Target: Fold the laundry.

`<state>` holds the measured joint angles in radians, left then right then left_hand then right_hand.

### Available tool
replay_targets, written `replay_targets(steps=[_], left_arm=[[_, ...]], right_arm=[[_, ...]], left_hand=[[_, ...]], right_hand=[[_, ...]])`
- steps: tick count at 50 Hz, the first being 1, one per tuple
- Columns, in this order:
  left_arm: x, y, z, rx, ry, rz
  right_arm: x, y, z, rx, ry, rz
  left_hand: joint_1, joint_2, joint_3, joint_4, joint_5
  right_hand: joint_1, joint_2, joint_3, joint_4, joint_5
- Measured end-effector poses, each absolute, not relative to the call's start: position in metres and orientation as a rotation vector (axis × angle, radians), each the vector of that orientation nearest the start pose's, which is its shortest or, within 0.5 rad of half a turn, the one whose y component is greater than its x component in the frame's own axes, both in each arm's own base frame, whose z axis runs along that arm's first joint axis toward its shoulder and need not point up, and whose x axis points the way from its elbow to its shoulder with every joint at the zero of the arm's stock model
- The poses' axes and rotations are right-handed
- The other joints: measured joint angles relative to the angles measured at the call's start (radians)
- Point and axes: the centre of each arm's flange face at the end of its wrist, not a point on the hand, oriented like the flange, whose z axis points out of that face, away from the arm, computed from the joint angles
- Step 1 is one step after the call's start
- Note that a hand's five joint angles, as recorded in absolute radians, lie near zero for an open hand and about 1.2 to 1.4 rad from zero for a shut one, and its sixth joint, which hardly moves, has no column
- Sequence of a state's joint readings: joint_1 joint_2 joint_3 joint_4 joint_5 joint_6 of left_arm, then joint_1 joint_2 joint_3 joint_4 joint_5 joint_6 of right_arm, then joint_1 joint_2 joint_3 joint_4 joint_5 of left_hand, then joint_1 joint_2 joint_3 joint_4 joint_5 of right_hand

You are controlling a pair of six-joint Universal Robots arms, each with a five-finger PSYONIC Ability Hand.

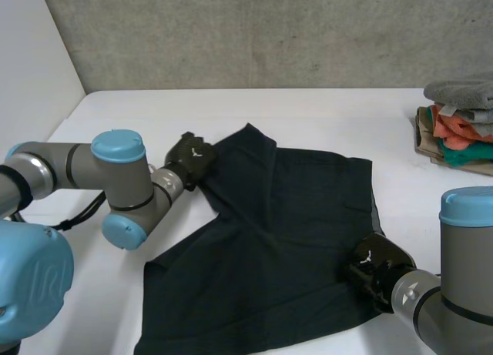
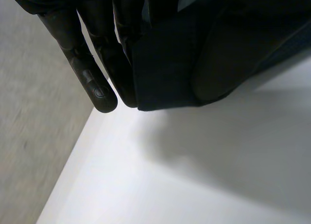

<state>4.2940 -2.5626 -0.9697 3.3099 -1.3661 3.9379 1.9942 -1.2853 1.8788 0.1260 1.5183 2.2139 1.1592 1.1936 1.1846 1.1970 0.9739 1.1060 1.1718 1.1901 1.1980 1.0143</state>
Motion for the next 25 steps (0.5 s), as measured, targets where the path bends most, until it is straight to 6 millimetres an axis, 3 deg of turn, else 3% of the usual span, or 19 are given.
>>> replay_targets(steps=[10,17,21,22,25], left_arm=[[-0.305,-0.346,0.114,1.308,1.925,-1.688],[-0.301,-0.337,0.119,1.224,1.929,-1.621],[-0.301,-0.332,0.124,1.195,1.93,-1.597],[-0.301,-0.331,0.126,1.189,1.93,-1.597],[-0.3,-0.328,0.136,1.168,1.928,-1.61]], right_arm=[[0.235,-0.187,0.147,-1.769,2.357,-1.418],[0.238,-0.189,0.146,-1.682,2.37,-1.437],[0.24,-0.19,0.144,-1.666,2.371,-1.44],[0.24,-0.19,0.143,-1.663,2.371,-1.443],[0.241,-0.191,0.143,-1.648,2.369,-1.458]], left_hand=[[0.0,0.001,0.001,0.0,0.0],[-0.011,-0.016,-0.014,-0.017,-0.007],[-0.539,-0.512,-0.479,-0.494,-0.458],[-0.821,-0.776,-0.749,-0.77,-0.729],[-0.926,-0.925,-0.918,-0.935,-0.89]], right_hand=[[0.0,0.0,0.0,0.0,0.0],[0.0,0.0,0.0,0.0,0.0],[0.006,0.0,0.0,0.0,0.0],[0.006,0.0,0.0,0.0,0.0],[0.006,0.0,0.0,0.0,0.0]])
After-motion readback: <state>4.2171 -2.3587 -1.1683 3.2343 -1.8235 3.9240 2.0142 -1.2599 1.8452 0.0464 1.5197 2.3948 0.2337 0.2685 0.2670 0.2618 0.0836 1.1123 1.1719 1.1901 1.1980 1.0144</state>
